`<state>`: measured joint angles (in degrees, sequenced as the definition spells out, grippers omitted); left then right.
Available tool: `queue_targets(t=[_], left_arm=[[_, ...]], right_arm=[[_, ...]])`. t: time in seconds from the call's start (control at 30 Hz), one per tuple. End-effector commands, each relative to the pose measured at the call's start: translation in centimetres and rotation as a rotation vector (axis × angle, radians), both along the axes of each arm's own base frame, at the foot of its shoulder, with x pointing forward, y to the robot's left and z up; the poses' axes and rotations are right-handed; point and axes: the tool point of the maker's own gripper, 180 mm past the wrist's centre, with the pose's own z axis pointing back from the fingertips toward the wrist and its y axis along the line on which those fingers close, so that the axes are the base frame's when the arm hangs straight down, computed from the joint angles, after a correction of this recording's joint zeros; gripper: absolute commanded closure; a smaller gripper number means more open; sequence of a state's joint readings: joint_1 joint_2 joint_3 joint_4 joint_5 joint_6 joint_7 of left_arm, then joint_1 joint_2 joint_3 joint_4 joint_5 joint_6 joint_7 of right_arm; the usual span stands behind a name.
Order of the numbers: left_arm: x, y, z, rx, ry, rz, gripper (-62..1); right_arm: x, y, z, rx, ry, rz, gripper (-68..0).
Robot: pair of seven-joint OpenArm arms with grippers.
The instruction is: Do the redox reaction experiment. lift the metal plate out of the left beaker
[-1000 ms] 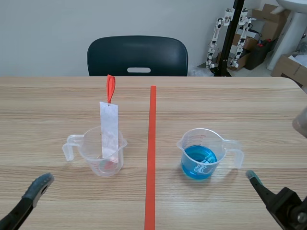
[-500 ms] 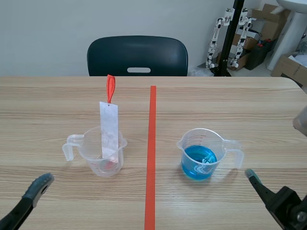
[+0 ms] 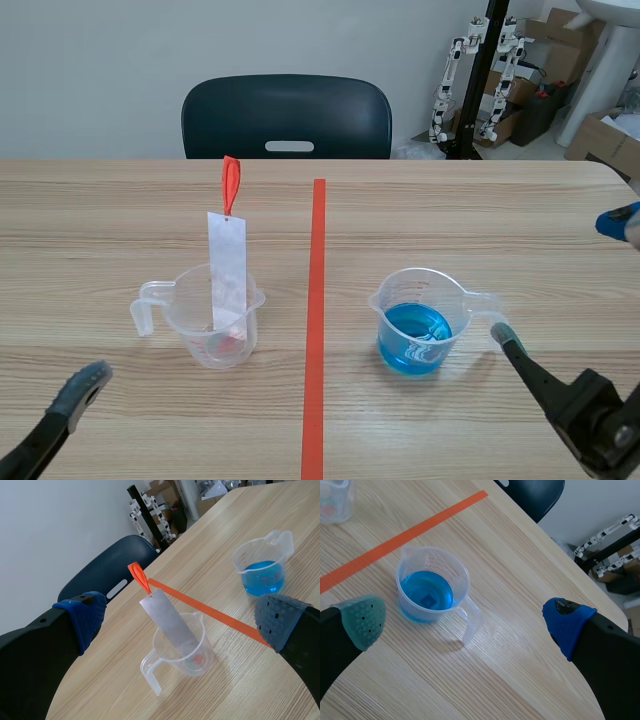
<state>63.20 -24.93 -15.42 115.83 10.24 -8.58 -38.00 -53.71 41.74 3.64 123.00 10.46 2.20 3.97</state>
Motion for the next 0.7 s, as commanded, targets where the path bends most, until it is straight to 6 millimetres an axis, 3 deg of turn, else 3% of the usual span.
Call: queue_targets(t=[0.0, 0.4, 0.67], left_arm=[[0.0, -0.2, 0.8, -0.024, -0.020, -0.002, -62.3], [0.1, -0.1, 1.0, -0.041, -0.019, 0.006, -62.3], [-0.1, -0.2, 0.4, -0.041, 0.018, -0.005, -62.3]], right_arm=[[1.5, 0.3, 2.0, 0.043, -0.068, 0.003, -67.9], [6.8, 1.3, 4.7, 0.268, -0.058, 0.073, -67.9], [10.0, 4.1, 2.7, 0.285, -0.019, 0.165, -67.9]])
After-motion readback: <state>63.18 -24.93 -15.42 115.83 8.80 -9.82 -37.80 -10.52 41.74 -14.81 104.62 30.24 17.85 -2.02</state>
